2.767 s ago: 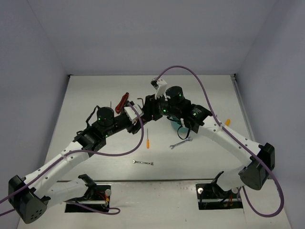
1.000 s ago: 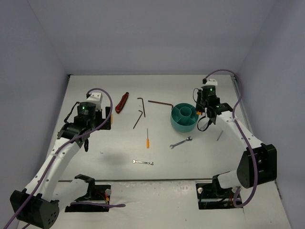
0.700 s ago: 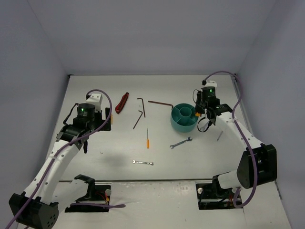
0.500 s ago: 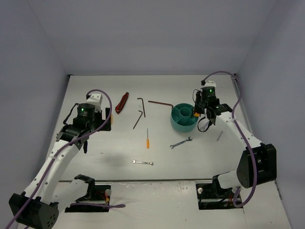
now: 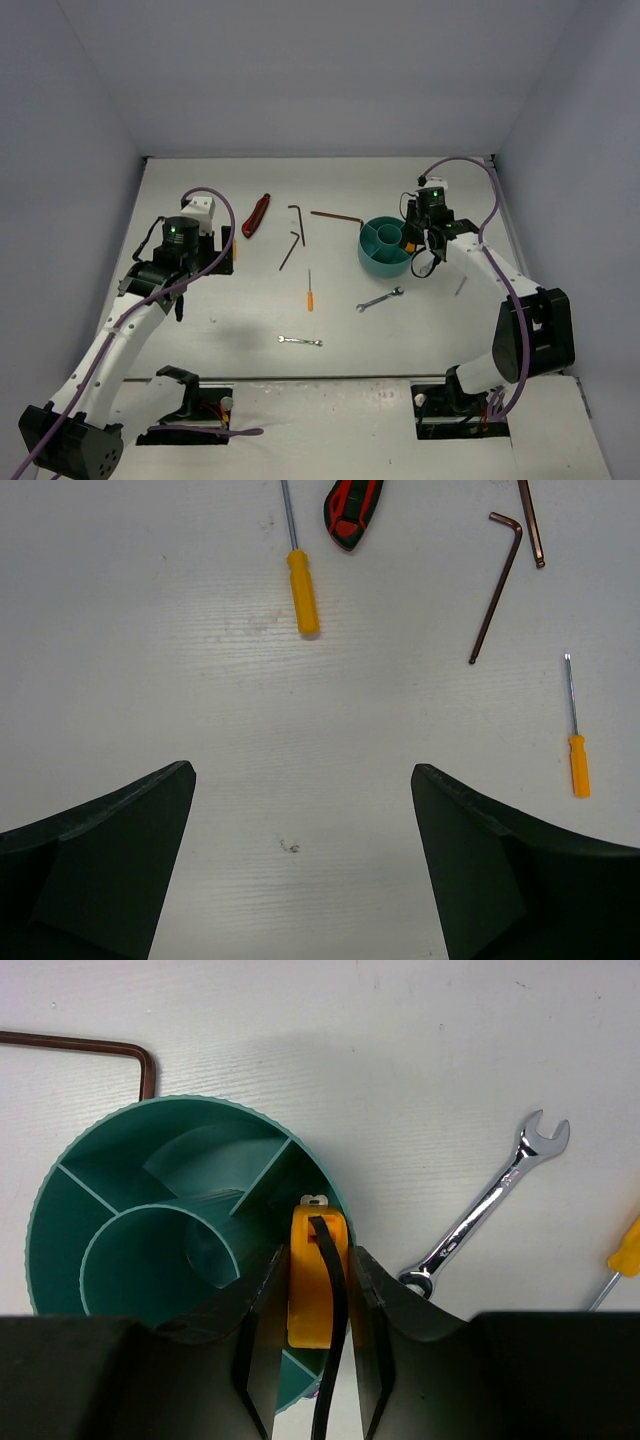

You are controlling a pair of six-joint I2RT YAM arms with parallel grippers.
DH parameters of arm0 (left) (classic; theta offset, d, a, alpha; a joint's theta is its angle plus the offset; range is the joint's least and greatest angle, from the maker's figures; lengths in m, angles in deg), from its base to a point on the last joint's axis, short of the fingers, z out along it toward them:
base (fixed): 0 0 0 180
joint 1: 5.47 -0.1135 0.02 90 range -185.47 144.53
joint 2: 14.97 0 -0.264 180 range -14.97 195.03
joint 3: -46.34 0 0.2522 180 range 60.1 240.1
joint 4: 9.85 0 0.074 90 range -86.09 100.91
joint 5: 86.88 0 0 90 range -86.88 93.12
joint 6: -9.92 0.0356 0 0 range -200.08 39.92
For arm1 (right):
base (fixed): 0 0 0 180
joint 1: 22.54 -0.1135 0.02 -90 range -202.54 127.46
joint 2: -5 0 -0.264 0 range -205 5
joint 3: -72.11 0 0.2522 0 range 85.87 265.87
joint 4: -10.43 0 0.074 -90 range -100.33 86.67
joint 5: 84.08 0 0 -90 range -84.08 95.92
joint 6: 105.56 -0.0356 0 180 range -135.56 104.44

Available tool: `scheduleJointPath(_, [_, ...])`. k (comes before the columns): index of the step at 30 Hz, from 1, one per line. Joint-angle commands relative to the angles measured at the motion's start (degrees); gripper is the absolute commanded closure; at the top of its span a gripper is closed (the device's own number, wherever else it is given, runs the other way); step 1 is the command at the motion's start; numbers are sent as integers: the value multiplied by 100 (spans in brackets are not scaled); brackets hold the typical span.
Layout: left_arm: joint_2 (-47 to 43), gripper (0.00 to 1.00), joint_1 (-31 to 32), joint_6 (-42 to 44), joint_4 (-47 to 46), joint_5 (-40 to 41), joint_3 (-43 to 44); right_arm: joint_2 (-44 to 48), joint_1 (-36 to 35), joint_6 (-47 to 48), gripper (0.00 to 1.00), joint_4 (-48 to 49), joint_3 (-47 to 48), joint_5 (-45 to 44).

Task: Sort the tools into containers

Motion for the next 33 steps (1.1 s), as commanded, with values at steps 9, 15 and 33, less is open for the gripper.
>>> scheduleJointPath(9, [-36, 13, -45, 48, -210, -59, 71, 254, -9, -186, 58, 256, 125, -312])
scheduleJointPath(15, [-62, 13, -43, 54, -202, -65, 71, 648, 172, -743, 31, 116, 199, -1423])
scheduleJointPath(33, [-36, 13, -43, -13, -202, -359, 54, -1328, 1330, -1881, 40, -653, 814, -1216])
